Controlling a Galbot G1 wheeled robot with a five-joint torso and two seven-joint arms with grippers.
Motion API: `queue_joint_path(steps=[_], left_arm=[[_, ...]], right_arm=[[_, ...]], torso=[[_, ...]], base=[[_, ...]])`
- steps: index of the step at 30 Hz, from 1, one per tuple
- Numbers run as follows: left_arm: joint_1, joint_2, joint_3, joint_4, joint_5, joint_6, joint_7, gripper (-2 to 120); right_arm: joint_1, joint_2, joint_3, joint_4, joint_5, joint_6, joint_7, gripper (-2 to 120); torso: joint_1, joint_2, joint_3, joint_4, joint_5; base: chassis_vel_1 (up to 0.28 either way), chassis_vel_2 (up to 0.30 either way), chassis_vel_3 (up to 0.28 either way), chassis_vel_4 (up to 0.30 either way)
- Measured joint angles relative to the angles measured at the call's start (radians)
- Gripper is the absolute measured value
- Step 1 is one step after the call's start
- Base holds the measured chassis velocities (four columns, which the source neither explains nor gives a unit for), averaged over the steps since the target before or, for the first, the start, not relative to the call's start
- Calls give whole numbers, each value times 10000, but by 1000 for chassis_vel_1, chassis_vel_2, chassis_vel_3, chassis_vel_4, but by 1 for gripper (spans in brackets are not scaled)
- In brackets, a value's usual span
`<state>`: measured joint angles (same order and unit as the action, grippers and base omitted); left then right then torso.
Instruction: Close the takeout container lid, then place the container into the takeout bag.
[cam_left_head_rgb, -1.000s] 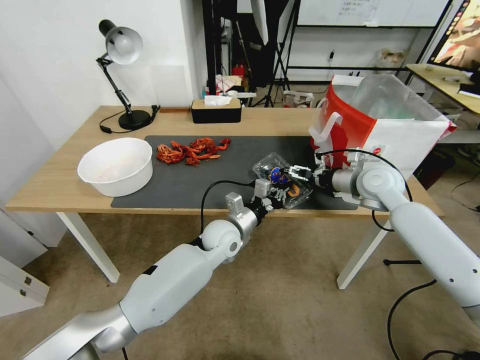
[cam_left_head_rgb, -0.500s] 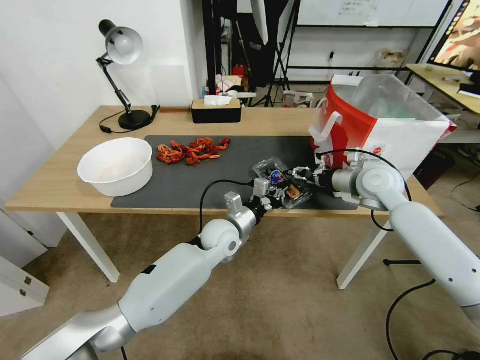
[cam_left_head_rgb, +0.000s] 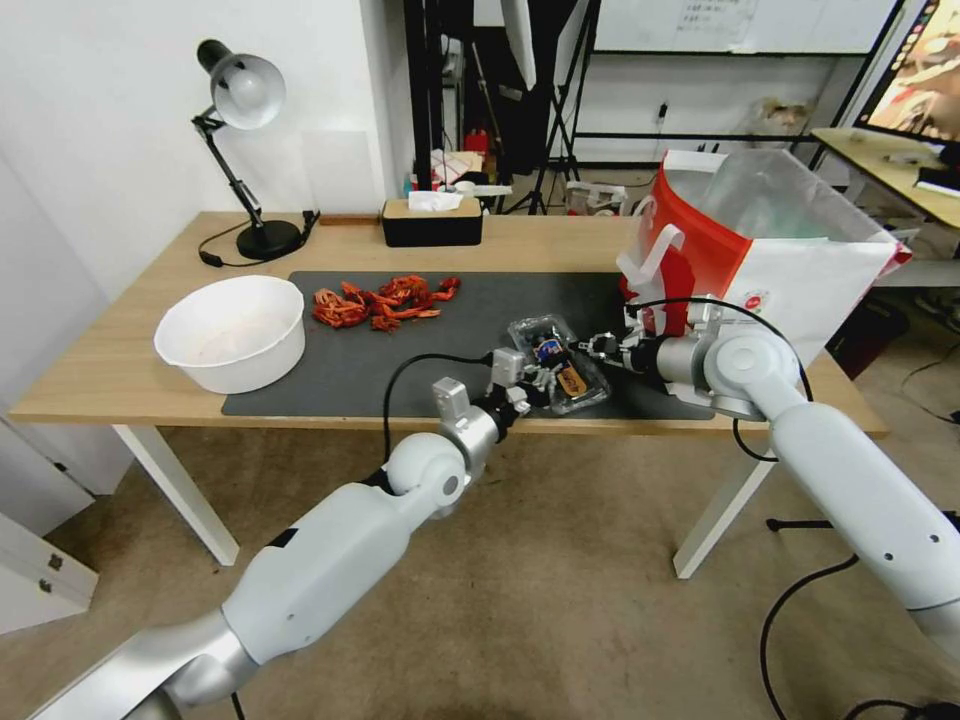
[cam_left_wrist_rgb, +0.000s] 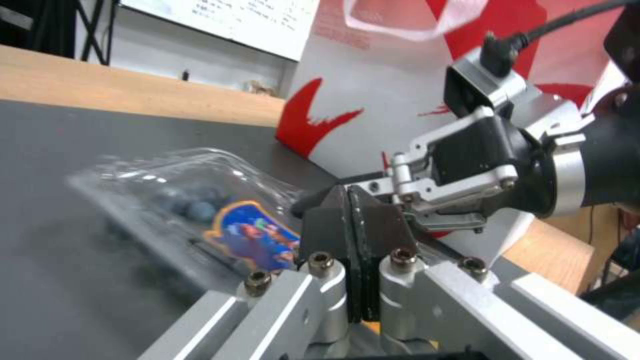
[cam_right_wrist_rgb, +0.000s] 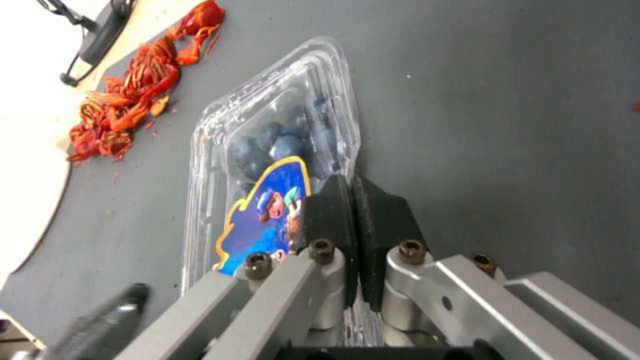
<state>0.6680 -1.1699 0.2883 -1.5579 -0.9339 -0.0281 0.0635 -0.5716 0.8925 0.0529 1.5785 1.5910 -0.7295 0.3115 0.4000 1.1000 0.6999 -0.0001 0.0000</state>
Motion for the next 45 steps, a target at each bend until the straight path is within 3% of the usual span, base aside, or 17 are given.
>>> queue_joint_path(steps=[9,15,20,22,23,30,35,42,45], left_arm=[[635,710,-721,-642,214,-119,58,0],[1773,1666,-1756,-1495,733,-340,247,2],[2582,2051,-2434,-1887,963,-448,254,17],[3565,2404,-3266,-2328,1483,-677,66,30],[3565,2404,-3266,-2328,1483,-677,66,30],[5566,2704,-4429,-3076,2625,-1002,-1104,59],[6194,2646,-4872,-3326,2981,-1047,-1478,74],[6908,2453,-5588,-3516,3168,-1142,-1907,99],[7080,2407,-5742,-3516,3167,-1229,-1905,99]], right_arm=[[27,123,23,26,64,0,19,0],[22,260,53,126,97,38,22,0],[51,412,66,136,104,103,-13,0],[150,575,68,124,140,179,-72,0],[150,575,68,124,140,179,-72,0],[244,867,97,122,208,395,-430,0],[279,998,148,190,206,715,-809,0],[600,1070,611,903,266,2127,-1399,0],[839,968,856,1265,365,2575,-1329,0]], torso=[[1,0,1,2,-2],[1,0,1,2,-3],[0,0,2,2,-3],[0,0,1,1,-4],[0,0,1,1,-4],[0,0,1,3,-2],[-1,0,1,1,-1],[0,-2,1,0,0],[-1,-1,0,1,-2]], base=[[0,0,0,0],[0,0,0,0],[0,0,0,0],[0,0,0,0],[0,0,0,0],[0,0,0,0],[0,0,0,0],[0,0,0,0],[0,0,0,0]])
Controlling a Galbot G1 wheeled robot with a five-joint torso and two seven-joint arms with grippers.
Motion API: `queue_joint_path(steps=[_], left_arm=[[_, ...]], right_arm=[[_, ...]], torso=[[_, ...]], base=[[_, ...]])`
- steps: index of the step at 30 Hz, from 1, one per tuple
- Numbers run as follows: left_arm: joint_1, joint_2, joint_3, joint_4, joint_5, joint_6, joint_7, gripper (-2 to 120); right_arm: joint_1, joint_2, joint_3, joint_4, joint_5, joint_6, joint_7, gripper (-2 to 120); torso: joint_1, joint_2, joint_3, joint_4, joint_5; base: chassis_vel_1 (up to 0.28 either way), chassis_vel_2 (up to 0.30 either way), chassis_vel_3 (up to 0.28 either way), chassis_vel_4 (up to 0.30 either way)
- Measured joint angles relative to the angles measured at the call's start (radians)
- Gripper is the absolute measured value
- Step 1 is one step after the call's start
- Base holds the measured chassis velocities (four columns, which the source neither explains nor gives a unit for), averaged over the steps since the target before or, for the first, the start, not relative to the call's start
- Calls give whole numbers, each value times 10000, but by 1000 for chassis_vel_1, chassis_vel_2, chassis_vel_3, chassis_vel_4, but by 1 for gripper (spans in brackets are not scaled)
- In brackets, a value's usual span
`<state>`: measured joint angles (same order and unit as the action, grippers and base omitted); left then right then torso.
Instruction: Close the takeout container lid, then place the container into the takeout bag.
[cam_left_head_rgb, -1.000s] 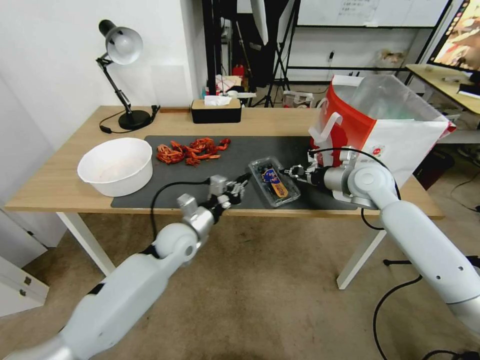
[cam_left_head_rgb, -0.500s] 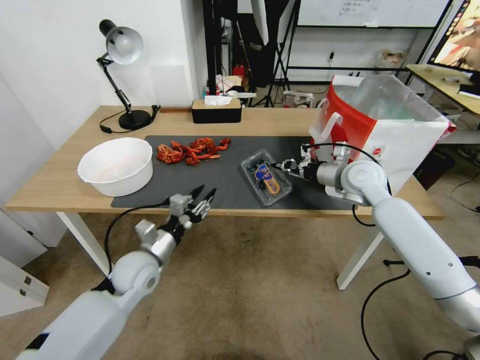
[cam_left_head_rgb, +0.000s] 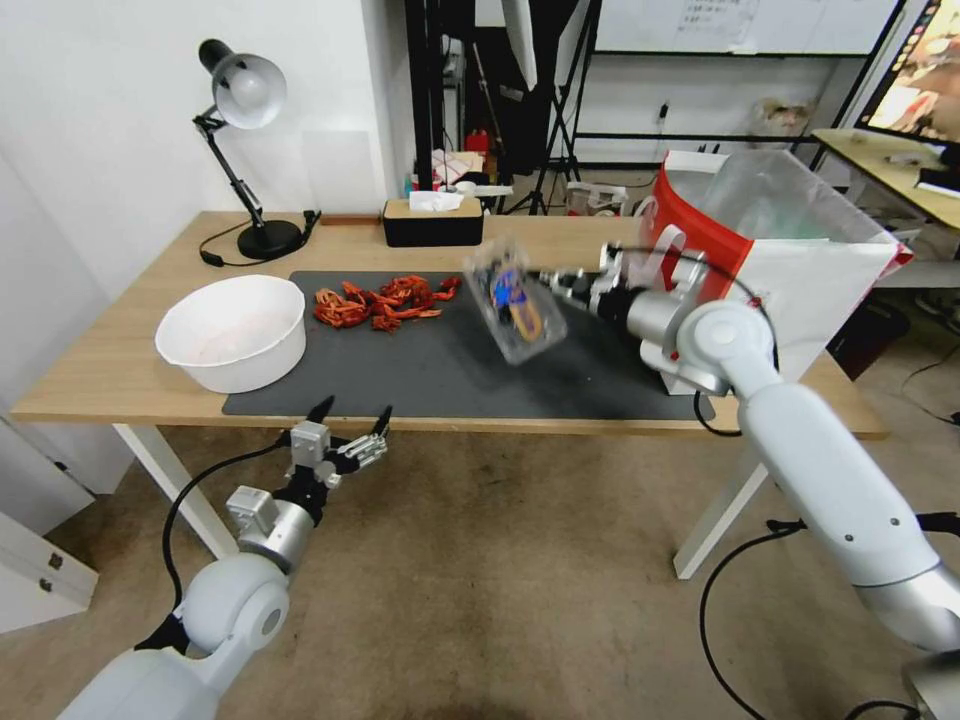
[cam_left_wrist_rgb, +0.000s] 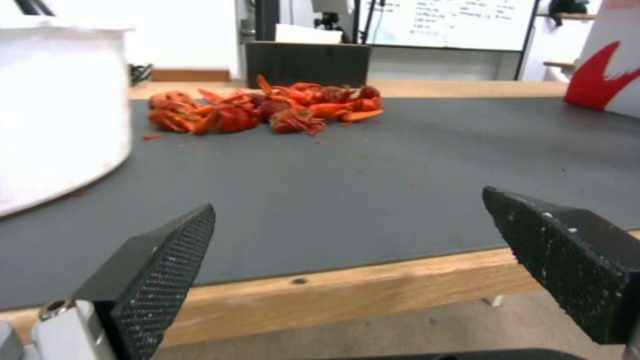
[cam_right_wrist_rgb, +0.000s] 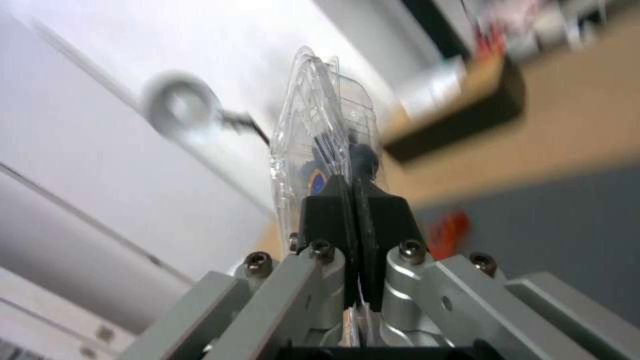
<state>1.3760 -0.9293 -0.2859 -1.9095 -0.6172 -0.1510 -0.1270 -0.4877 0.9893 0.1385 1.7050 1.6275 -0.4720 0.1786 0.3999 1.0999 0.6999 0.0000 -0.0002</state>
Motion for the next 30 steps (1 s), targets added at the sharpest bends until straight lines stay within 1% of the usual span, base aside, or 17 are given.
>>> queue_joint_path(steps=[2,3,6,7,10,11,14,15,18,19,21,24,27,30], left_arm=[[167,-50,-108,-10,2,-31,30,100],[167,-50,-108,-10,2,-31,30,100],[321,-122,-197,-88,22,-74,89,100],[321,-122,-197,-88,22,-74,89,100],[420,-221,-189,-103,86,-128,114,100],[420,-221,-189,-103,86,-128,114,100],[439,-299,-125,-106,110,-166,125,100],[439,-299,-125,-106,110,-166,125,100],[436,-300,-87,-128,112,-179,149,100],[436,-300,-87,-128,112,-179,149,100],[448,-303,-64,-182,123,-181,178,100],[516,-326,-15,-314,134,-72,198,100],[556,-363,22,-402,155,76,191,100],[587,-447,45,-431,280,131,119,100]], right_arm=[[245,-209,241,340,38,333,153,0],[245,-209,241,340,38,333,153,0],[580,-746,752,842,189,849,483,0],[580,-746,752,842,189,849,483,0],[816,-1430,1429,1147,449,1356,1042,0],[816,-1430,1429,1147,449,1356,1042,0],[837,-2340,2073,1157,541,1894,1367,0],[837,-2340,2073,1157,541,1894,1367,0],[714,-2986,2547,849,332,2295,1385,0],[714,-2986,2547,849,332,2295,1385,0],[564,-3339,2782,570,16,2506,1223,0],[395,-3526,2879,340,-298,2712,1195,0],[197,-3612,2891,184,-565,2853,1199,0],[-359,-3642,3071,26,-1014,3040,1072,0]], torso=[[0,0,0,2,2],[0,0,0,2,2],[0,0,0,0,3],[0,0,0,0,3],[1,0,0,0,4],[1,0,0,0,4],[0,0,0,-3,6],[0,0,0,-3,6],[0,0,0,-4,6],[0,0,0,-4,6],[1,0,0,0,4],[0,1,0,-1,4],[0,1,0,1,2],[1,0,1,2,4]], base=[[0,0,0,0],[0,0,0,0],[0,0,0,0],[0,0,0,0],[0,0,0,0],[0,0,0,0],[0,0,0,0],[0,0,0,0],[0,0,0,0],[0,0,0,0],[0,0,0,0],[0,0,0,0],[0,0,0,0],[0,0,0,0]])
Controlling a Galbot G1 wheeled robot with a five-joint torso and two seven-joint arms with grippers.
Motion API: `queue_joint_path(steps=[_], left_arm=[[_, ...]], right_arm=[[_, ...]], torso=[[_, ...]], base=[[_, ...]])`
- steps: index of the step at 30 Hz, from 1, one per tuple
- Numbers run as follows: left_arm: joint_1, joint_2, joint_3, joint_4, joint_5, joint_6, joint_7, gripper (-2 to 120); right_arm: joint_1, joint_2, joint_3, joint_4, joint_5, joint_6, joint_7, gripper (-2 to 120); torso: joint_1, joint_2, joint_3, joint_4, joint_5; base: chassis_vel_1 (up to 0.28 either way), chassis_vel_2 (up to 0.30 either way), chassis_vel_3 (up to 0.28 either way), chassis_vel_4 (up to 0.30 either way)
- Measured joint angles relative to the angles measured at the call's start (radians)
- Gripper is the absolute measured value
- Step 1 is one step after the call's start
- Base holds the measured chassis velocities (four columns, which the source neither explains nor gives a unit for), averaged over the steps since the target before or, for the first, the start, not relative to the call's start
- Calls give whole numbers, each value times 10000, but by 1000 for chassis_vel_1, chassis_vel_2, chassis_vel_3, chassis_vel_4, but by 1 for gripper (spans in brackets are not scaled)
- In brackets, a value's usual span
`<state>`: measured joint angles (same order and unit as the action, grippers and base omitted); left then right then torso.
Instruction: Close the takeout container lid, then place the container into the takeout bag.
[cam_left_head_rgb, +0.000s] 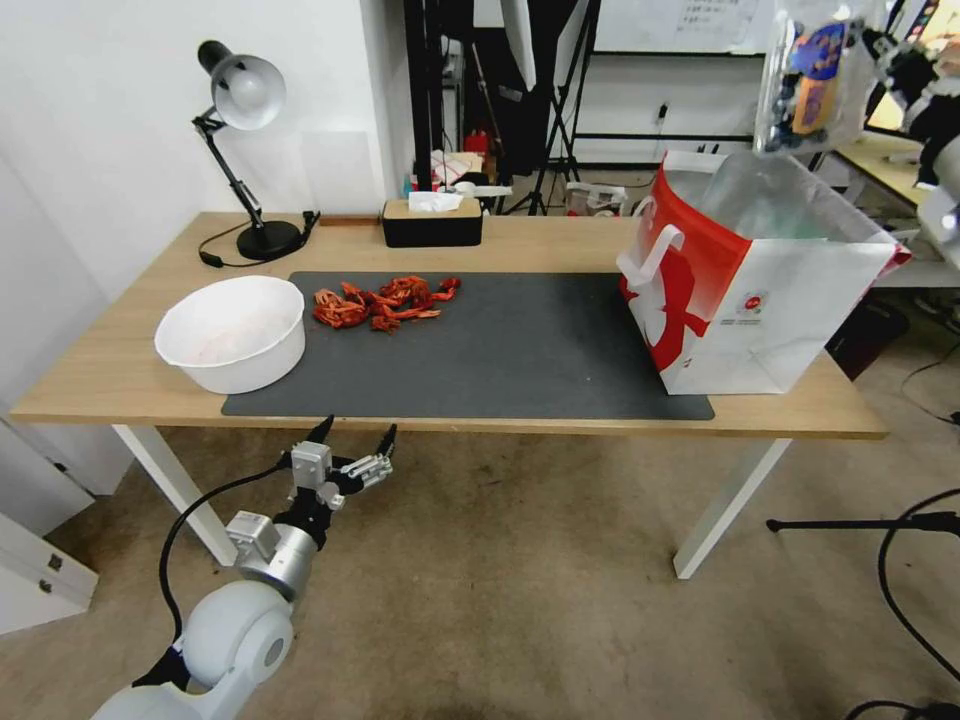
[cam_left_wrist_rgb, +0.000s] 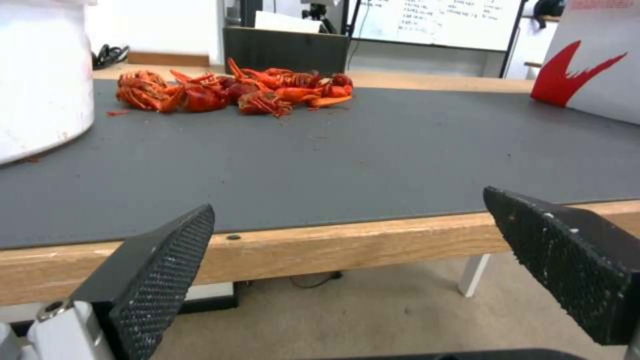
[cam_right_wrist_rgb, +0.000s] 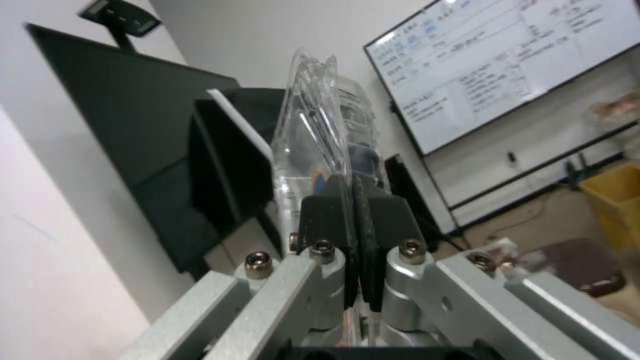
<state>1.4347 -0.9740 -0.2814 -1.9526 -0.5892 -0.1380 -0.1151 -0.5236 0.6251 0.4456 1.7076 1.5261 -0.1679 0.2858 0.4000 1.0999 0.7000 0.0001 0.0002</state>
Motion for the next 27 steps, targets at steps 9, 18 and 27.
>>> queue_joint_path(steps=[9,18,27], left_arm=[[73,-77,78,61,143,-32,-73,100],[55,-44,72,137,178,-70,-110,100],[66,-118,67,181,217,-84,-155,100]], right_arm=[[-1249,181,582,135,-246,127,-200,0],[-1681,463,605,204,-163,21,-98,21],[-1773,646,429,237,-293,-15,-192,55]], torso=[[0,1,0,-4,-4],[0,2,1,0,-2],[0,2,1,-1,-3]], base=[[0,0,0,0],[0,0,0,0],[0,0,0,0]])
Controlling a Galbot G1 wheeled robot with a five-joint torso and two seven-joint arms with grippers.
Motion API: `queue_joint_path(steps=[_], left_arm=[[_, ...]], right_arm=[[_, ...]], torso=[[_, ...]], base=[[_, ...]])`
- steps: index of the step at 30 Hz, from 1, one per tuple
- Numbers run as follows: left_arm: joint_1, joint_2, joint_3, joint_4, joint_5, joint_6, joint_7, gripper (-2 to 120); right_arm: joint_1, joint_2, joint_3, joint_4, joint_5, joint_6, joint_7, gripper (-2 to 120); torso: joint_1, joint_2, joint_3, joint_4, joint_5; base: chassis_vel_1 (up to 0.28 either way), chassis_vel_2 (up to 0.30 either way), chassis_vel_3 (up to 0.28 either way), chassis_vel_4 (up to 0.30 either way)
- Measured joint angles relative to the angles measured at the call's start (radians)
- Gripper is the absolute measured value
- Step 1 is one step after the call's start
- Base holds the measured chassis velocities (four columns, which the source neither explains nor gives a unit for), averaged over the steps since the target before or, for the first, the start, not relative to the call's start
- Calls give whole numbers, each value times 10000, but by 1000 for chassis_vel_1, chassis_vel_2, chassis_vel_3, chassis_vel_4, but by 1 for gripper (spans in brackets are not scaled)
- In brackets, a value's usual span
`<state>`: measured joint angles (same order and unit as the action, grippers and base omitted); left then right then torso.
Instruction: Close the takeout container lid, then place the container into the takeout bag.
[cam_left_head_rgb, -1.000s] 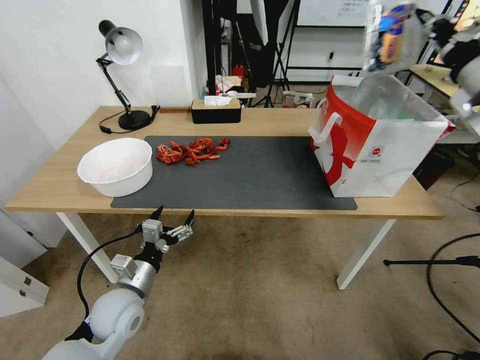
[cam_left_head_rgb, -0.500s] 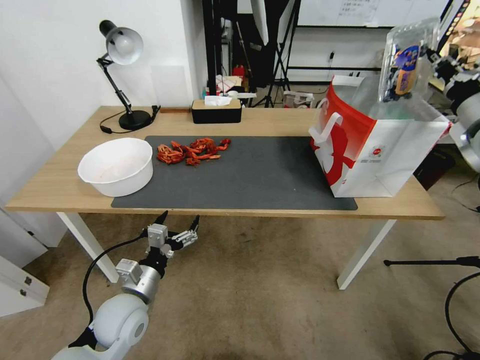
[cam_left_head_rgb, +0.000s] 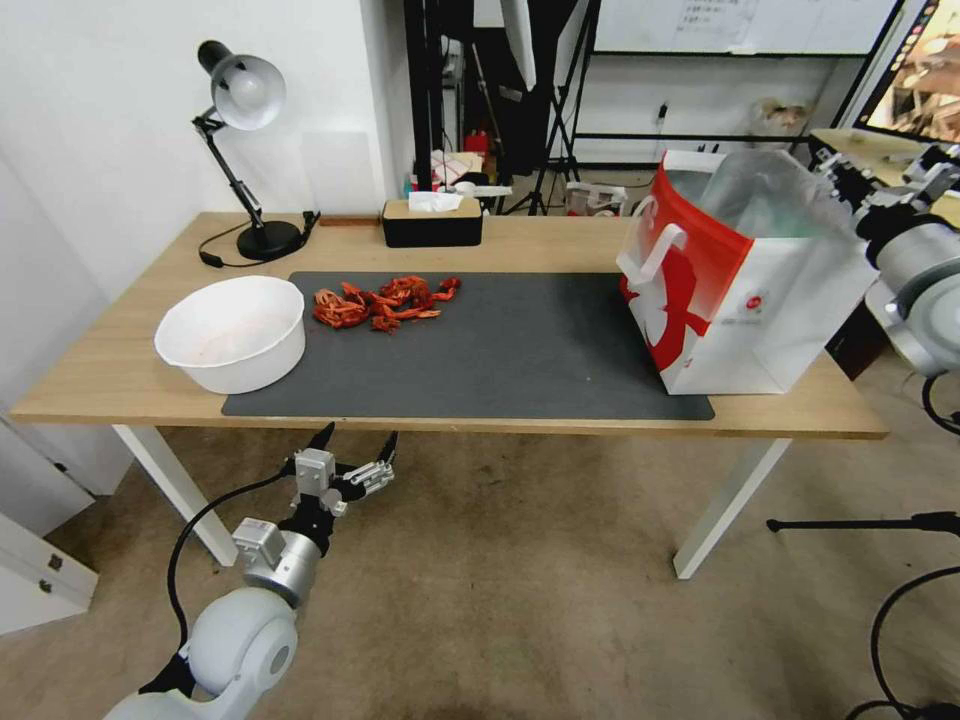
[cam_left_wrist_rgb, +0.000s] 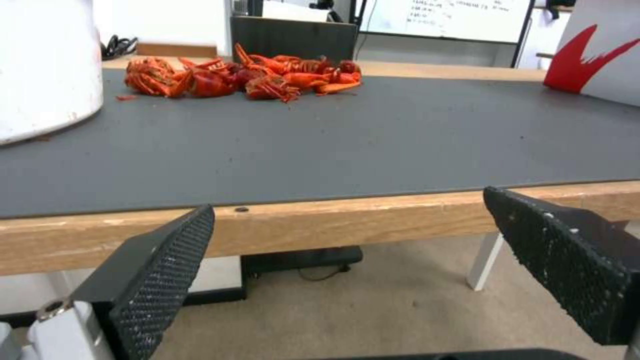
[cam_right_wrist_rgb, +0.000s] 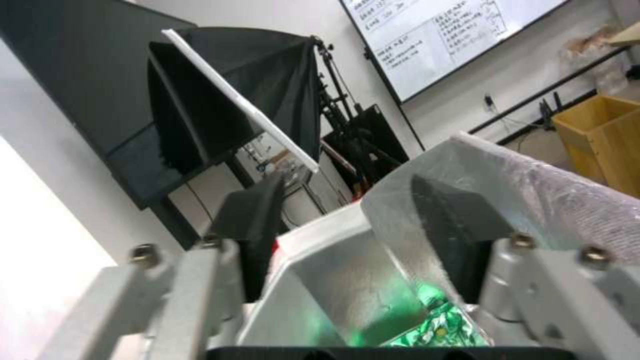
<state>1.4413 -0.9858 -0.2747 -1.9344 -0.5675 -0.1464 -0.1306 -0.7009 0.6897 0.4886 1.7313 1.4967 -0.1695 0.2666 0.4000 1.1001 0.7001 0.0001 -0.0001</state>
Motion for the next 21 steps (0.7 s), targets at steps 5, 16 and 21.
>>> queue_joint_path(steps=[5,16,21], left_arm=[[2,-2,-45,19,5,-16,-49,100],[130,-134,-145,9,259,-73,-239,100],[227,-201,-207,-38,328,-75,-355,100]], right_arm=[[-81,-78,-51,306,-517,35,-326,72],[-1990,-478,211,2901,-3737,818,-958,108],[-3204,-471,565,3732,-4822,1087,-1008,113]], torso=[[0,0,0,0,0],[-1,0,-1,1,-3],[0,0,-1,-1,0]], base=[[0,0,0,0],[0,0,0,0],[0,0,0,0]])
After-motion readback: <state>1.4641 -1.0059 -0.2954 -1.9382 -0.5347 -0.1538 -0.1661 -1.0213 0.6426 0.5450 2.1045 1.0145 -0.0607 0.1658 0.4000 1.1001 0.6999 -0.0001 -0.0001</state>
